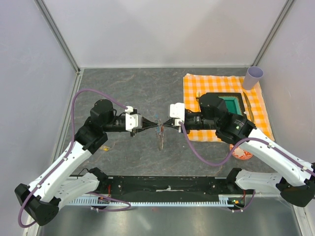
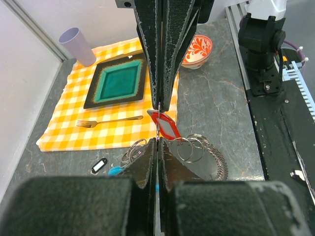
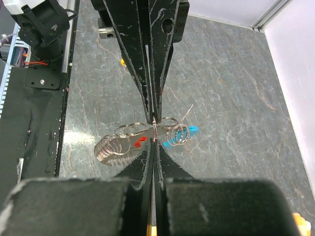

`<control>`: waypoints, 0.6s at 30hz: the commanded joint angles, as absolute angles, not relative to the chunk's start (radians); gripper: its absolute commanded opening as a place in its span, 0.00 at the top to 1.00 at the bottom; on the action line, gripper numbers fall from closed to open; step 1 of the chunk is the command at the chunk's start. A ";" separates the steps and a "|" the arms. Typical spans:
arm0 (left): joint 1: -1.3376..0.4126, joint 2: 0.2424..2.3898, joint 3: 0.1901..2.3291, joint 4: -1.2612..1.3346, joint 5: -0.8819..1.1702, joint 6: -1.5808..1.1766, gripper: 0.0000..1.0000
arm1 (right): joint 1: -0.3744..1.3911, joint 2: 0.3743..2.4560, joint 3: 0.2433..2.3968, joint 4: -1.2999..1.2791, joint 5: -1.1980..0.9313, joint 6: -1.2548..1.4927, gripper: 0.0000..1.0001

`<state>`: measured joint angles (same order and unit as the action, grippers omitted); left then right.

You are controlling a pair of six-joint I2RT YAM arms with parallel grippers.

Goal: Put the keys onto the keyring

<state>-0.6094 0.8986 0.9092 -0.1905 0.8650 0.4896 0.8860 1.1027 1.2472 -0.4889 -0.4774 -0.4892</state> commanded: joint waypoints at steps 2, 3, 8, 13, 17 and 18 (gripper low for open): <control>-0.620 0.891 0.925 -0.163 0.865 0.534 0.98 | 0.884 1.114 1.290 -0.486 -0.486 -0.528 1.00; -0.620 0.890 0.927 -0.161 0.865 0.532 0.98 | 0.884 1.117 1.292 -0.491 -0.486 -0.529 1.00; -0.623 0.899 0.927 -0.163 0.871 0.532 0.98 | 0.884 1.126 1.292 -0.500 -0.491 -0.531 1.00; -0.626 0.899 0.925 -0.163 0.870 0.534 0.98 | 0.884 1.123 1.289 -0.499 -0.500 -0.537 1.00; -0.629 0.900 0.925 -0.164 0.873 0.532 0.98 | 0.884 1.123 1.289 -0.500 -0.514 -0.540 1.00; -0.630 0.902 0.925 -0.163 0.871 0.531 0.98 | 0.885 1.123 1.289 -0.499 -0.518 -0.540 1.00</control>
<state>-0.6186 0.9020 0.9092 -0.1944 0.8642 0.4904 0.8833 1.1217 1.2484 -0.5167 -0.4755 -0.5213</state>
